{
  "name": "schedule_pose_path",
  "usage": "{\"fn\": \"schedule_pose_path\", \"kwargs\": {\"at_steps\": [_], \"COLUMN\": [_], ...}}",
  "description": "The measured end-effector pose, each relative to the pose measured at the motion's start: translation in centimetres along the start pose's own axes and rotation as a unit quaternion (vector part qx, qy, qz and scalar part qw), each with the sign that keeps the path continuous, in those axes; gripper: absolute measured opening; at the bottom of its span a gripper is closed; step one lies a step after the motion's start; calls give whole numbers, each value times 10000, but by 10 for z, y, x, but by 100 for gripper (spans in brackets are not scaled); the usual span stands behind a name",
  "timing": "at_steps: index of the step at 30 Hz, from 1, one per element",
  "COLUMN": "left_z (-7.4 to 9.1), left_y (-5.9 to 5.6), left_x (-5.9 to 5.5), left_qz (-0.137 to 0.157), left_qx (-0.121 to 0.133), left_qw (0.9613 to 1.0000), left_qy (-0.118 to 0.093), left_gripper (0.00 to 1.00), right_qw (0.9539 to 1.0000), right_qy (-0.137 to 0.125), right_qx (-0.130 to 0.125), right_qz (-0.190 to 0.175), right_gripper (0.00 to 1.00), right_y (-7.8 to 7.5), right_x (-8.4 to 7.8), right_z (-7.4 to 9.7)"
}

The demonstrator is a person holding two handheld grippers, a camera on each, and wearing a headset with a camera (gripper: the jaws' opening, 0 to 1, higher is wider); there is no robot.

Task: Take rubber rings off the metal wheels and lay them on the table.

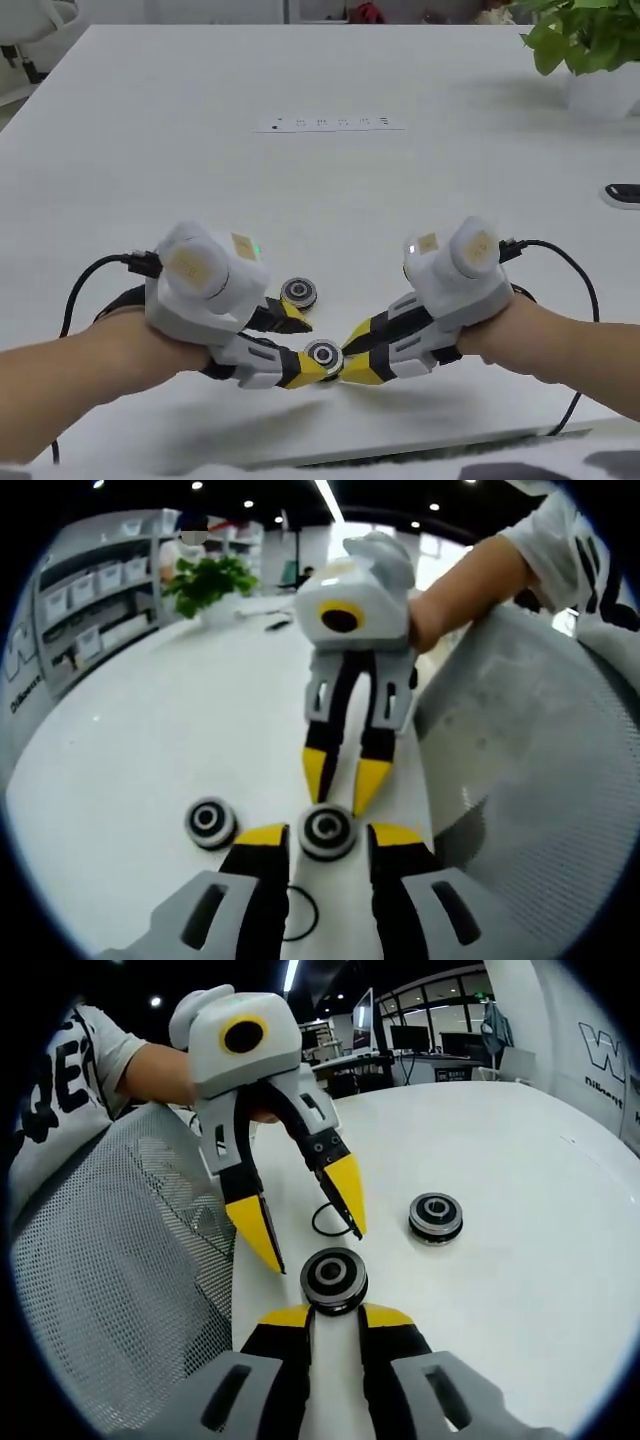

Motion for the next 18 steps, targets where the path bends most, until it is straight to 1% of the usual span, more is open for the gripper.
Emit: {"fn": "schedule_pose_path", "kwargs": {"at_steps": [7, 16, 17, 18], "left_z": [-4, -10, -11, -10], "left_y": [0, -2, -2, -2], "left_x": [-1, -3, -2, -2], "left_qz": [44, -38, -111, -75], "left_qx": [5, -7, 10, 5], "left_qw": [10000, 10000, 9999, 10000], "left_qy": [1, 82, 27, 55], "left_gripper": [25, 20, 20, 19], "right_qw": [10000, 10000, 10000, 10000], "right_qy": [-17, -45, -48, -47], "right_qx": [-11, -26, -25, -26], "right_qz": [-1, -41, -39, -34], "right_gripper": [14, 13, 12, 12], "right_y": [1, 0, 0, 0], "right_x": [0, -1, 0, -1], "right_z": [0, 0, 0, 0]}}
Point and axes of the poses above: the centre of the closed fingertips' face, and the gripper's own axes: z roughly backward along the fingers, y roughly to its left, x roughly out of its top, the point moved 9 cm from there along z, roughly backward along the fingers
